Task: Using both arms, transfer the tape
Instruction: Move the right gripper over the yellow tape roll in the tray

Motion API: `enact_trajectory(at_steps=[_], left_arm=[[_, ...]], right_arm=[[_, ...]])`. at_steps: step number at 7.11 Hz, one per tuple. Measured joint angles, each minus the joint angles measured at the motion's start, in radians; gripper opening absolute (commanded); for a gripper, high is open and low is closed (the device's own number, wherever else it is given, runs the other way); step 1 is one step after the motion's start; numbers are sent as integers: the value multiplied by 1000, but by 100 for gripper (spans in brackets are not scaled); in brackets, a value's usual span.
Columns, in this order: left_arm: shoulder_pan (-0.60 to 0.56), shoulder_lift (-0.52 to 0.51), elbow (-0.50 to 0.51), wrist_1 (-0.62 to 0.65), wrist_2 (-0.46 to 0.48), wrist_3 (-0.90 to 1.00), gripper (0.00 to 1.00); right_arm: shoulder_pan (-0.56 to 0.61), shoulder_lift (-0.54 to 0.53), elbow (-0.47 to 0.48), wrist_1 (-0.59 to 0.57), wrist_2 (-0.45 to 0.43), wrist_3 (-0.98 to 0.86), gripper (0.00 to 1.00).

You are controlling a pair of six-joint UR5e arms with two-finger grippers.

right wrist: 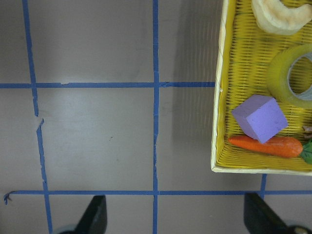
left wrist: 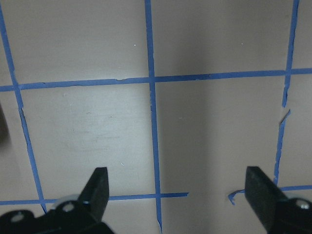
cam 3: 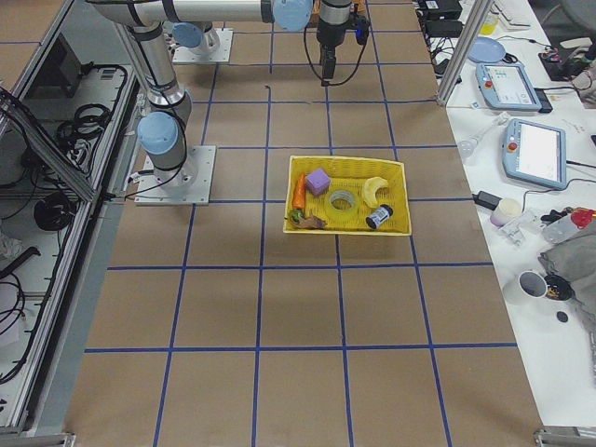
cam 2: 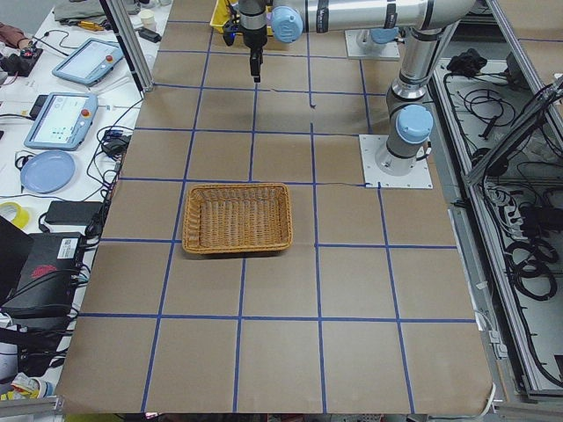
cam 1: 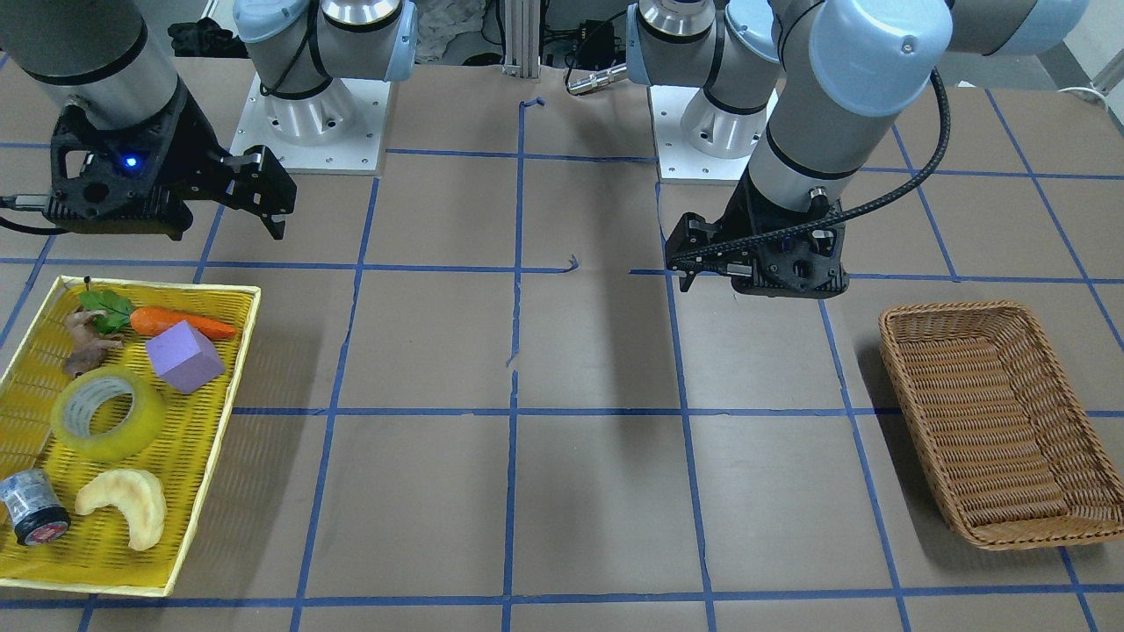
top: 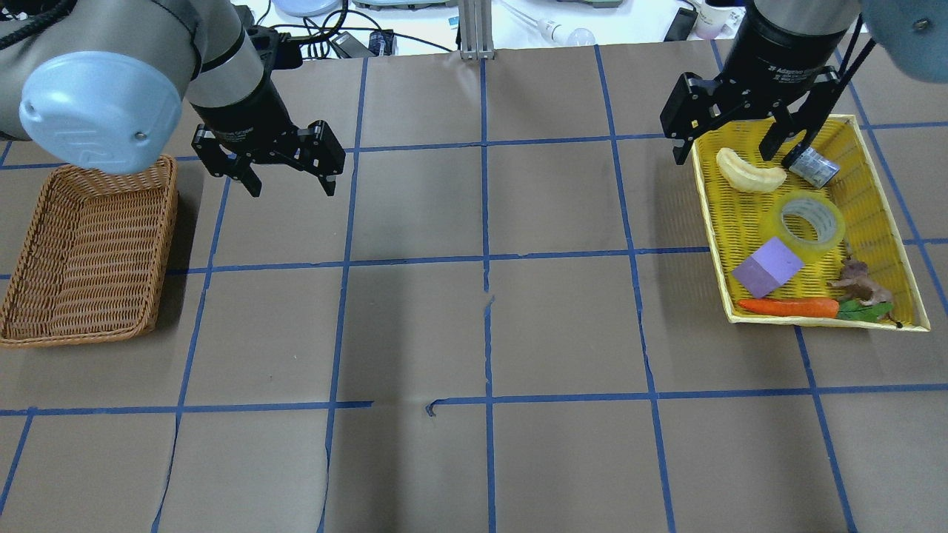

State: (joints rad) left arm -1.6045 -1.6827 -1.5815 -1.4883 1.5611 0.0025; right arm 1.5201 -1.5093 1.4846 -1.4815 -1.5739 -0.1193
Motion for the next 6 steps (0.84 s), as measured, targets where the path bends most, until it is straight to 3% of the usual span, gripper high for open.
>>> enact_trajectory(at_steps=[3, 6], left_arm=[[0, 0, 0, -1, 0, 1, 100], [0, 0, -7, -1, -1, 1, 100]], right_arm=[[-108, 68, 13, -50, 1, -354, 100], [-273, 218, 24, -174, 1, -530, 100]])
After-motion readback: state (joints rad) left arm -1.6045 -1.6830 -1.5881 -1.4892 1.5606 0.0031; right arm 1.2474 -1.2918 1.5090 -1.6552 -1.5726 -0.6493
